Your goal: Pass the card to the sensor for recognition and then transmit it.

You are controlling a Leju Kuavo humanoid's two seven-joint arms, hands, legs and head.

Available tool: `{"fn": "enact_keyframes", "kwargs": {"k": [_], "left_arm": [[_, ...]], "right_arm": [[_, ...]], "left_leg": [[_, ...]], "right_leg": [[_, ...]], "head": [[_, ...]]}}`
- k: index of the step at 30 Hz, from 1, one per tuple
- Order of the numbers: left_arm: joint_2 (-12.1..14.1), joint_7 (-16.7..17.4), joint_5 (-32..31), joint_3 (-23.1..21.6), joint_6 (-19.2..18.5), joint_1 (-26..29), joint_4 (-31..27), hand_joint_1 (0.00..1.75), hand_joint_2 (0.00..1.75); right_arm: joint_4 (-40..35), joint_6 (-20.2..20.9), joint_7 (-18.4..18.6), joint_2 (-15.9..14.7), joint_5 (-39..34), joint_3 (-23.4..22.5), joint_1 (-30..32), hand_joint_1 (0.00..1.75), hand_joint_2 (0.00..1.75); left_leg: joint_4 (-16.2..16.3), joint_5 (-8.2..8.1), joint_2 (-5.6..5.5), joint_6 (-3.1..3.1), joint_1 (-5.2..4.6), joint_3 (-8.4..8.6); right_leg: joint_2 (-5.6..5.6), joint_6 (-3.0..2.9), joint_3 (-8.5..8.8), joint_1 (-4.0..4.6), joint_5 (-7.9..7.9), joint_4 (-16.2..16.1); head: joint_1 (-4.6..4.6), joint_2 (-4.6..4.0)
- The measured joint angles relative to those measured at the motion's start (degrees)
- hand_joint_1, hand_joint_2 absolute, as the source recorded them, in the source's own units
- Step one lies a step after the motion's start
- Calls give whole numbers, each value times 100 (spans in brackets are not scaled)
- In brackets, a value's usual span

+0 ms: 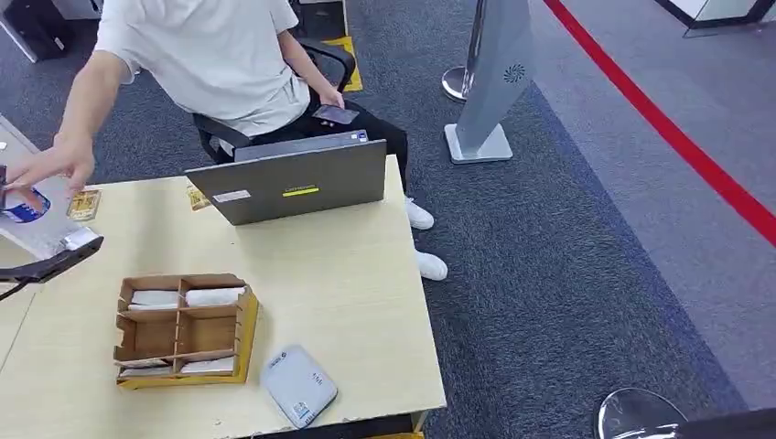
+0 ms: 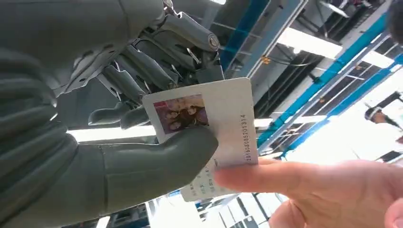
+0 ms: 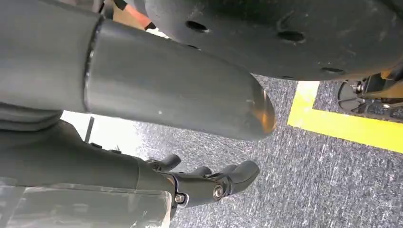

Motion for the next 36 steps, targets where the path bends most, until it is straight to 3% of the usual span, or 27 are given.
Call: {"fn": "enact_keyframes", "kwargs": {"k": [3,4,13,21,24,29,36], "left_arm": [[-161,98,0,-350,-2,-173,59,175,175],[-210,107,-2,-427,-4,-214,77,0,175],[-560,59,0,-680,193,-270,168,0,175],[-840,-216,4,-530,450,360,-133,0,175],[-966,-350,42,-401,643,943,-558,0,175],[-1071,-511,63,-217,1073,2409,-1684,0,175],[-1113,-682,70,-68,1372,3422,-2477,0,175]], "right_arm": [[2,-11,-15,2,-2,2,-14,0,0],[2,-18,-13,2,-2,2,-13,0,0],[2,-33,15,2,-63,0,-8,0,0],[2,-35,4,2,-179,-7,8,0,0],[2,-76,-26,4,-317,-46,17,0,0],[2,-164,-31,37,-518,-204,49,0,0],[2,-230,-20,50,-654,-356,54,0,0]], "left_leg": [[-1,-1,-7,1,-1,-3],[-1,-1,-6,1,0,-4],[-1,-1,-4,1,-1,-4],[-5,-1,1,1,-1,-2],[-10,-5,3,1,-1,-4],[-12,-22,23,-2,-4,6],[-13,-25,12,2,-3,5]], "right_leg": [[-7,0,0,-1,-1,0],[-6,0,0,-1,-1,0],[-5,0,0,-3,-1,0],[1,0,0,-4,-1,0],[3,1,0,-6,-2,0],[29,6,-4,-9,-14,-1],[11,14,5,-10,-20,-1]], "head": [[2,0],[0,0],[2,0],[2,0],[0,0],[2,0],[0,0]]}}
